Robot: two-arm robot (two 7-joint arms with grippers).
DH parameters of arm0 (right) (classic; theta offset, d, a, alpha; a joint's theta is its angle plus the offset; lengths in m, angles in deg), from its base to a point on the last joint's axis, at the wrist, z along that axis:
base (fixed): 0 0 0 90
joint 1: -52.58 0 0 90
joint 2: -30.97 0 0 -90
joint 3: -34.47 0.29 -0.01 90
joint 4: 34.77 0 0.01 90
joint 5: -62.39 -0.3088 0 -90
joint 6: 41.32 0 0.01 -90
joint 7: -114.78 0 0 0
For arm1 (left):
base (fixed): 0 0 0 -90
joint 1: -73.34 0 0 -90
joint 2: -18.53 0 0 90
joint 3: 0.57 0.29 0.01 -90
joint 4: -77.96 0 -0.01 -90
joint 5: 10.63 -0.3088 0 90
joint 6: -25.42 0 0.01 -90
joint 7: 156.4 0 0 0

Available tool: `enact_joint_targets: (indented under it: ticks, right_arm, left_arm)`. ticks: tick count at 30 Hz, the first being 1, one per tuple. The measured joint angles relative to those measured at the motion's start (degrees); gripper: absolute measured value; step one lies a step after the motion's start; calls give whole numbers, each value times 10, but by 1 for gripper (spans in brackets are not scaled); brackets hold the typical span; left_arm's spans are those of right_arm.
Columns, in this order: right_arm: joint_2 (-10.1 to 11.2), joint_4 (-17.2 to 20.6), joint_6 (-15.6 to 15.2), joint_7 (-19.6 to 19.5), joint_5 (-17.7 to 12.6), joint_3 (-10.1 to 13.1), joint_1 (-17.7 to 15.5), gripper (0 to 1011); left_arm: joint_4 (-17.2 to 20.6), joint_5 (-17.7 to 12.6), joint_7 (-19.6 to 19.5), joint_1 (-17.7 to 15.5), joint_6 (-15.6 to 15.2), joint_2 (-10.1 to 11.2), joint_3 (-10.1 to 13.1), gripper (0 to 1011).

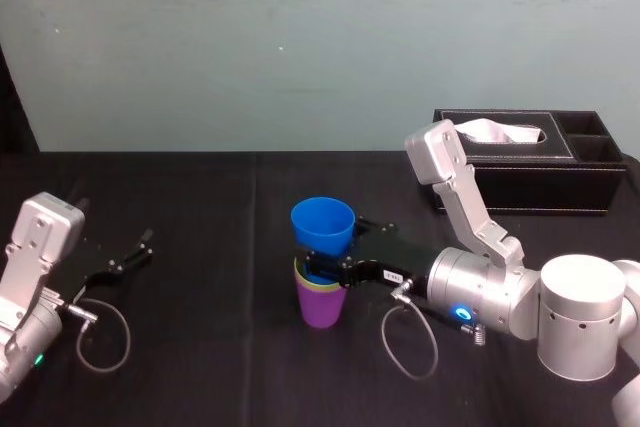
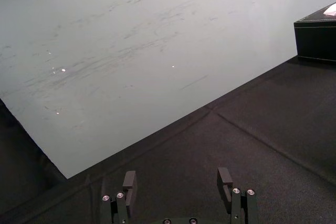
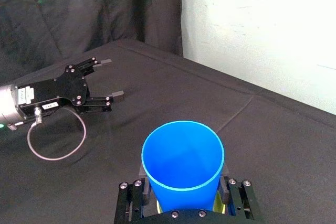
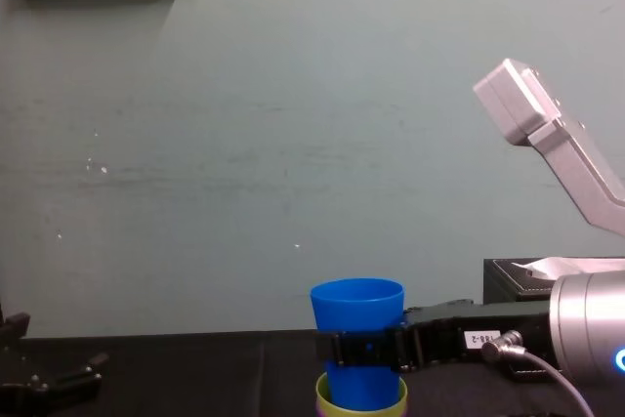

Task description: Stack the three plastic cups sequentially using one hand.

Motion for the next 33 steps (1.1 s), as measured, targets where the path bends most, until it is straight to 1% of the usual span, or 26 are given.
enact_joint_targets:
  ticks: [4, 11, 13, 14, 15, 22, 25, 29, 30, 31, 32, 33]
  right_arm:
    - [0, 0, 0, 0, 0, 0, 0, 734]
    - [0, 1, -1, 0, 0, 1, 0, 913]
    - [0, 1, -1, 0, 0, 1, 0, 947]
    - [0, 1, -1, 0, 0, 1, 0, 990]
    - [0, 1, -1, 0, 0, 1, 0, 1000]
    - [0, 3, 0, 0, 1, 1, -1, 1003]
    - [4, 10, 11, 0, 1, 4, -7, 1003]
    - [8, 26, 32, -12, 2, 15, -22, 1003]
    - [8, 26, 32, -12, 2, 15, -22, 1003]
    - [10, 37, 44, -21, 2, 24, -33, 1003]
    - [10, 37, 44, -21, 2, 24, -33, 1003]
    - [11, 46, 51, -30, 3, 30, -41, 1003]
  left_arm:
    - [0, 0, 0, 0, 0, 0, 0, 1000]
    - [0, 0, 0, 0, 0, 0, 0, 1000]
    - [0, 0, 0, 0, 0, 0, 0, 1000]
    - [0, 0, 0, 0, 0, 0, 0, 1000]
    - [0, 0, 0, 0, 0, 0, 0, 1000]
    - [0, 0, 0, 0, 0, 0, 0, 1000]
    - [0, 0, 0, 0, 0, 0, 0, 1000]
    - [0, 0, 0, 0, 0, 0, 0, 1000]
    - [0, 0, 0, 0, 0, 0, 0, 1000]
    - [0, 0, 0, 0, 0, 0, 0, 1000]
    - [0, 0, 0, 0, 0, 0, 0, 1000]
    - [0, 0, 0, 0, 0, 0, 0, 1000]
